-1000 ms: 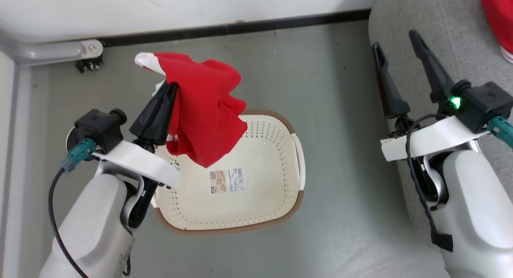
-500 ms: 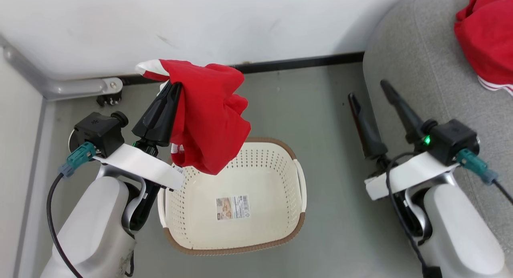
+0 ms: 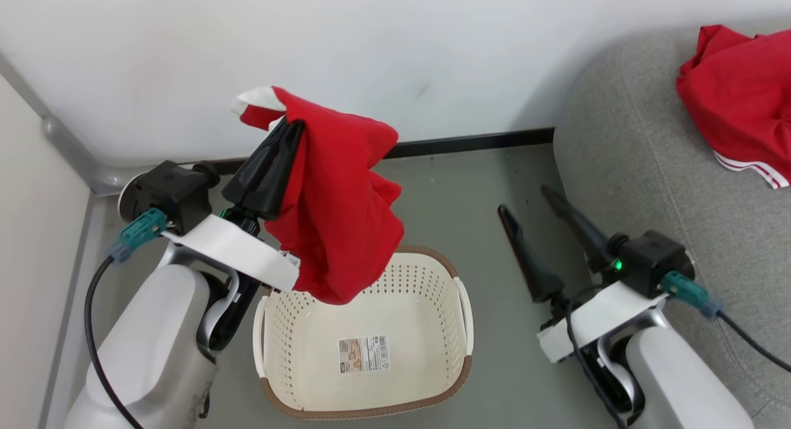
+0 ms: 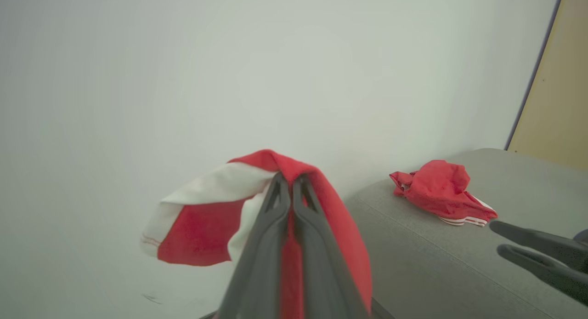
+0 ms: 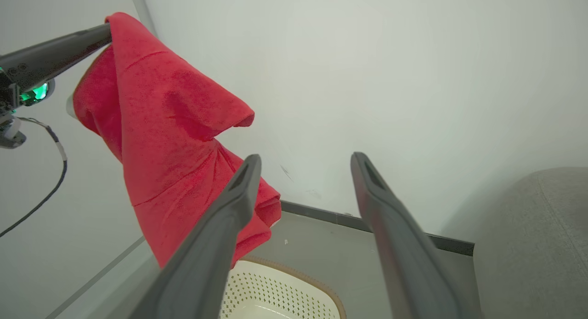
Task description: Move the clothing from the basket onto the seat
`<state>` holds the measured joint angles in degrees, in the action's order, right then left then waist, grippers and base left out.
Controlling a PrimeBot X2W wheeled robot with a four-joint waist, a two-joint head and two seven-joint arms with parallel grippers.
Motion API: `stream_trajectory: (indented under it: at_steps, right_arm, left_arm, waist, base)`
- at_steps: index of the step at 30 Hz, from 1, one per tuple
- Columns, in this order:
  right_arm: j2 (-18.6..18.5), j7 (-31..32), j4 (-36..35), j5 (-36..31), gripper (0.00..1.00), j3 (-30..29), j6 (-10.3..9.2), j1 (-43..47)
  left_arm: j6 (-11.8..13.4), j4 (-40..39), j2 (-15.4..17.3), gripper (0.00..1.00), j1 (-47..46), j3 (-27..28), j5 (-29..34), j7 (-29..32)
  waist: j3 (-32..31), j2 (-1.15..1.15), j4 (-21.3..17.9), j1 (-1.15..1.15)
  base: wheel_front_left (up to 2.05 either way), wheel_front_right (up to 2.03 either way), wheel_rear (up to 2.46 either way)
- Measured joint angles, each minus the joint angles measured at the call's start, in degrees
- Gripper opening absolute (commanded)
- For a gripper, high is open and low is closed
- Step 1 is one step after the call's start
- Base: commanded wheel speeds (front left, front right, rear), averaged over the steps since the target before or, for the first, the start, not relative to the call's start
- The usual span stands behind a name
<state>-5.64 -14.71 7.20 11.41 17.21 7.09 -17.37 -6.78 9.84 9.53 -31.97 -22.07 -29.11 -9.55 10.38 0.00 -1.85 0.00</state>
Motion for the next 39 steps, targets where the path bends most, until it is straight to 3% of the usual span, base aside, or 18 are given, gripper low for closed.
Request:
stream_trajectory:
  at_steps: [22, 39]
  right_arm:
    - [-3.14, 0.00, -1.68, 5.46, 1.00, 7.89, 0.00, 1.95]
    - [-6.12, 0.00, -3.92, 8.78, 1.00, 12.52, 0.00, 1.92]
  left_arm:
    - [-0.45, -7.91, 0.16, 0.00, -2.96, -8.13, 2.88, 5.22]
    - [-0.51, -14.83, 2.43, 0.00, -4.32, -16.88, 3.92, 6.89]
  waist:
    - [-5.24, 0.00, -0.03, 0.00]
    - [-6.30, 0.00, 0.36, 0.00]
  base:
    - [0.00, 0.00, 0.00]
    - [0.00, 0.00, 0.00]
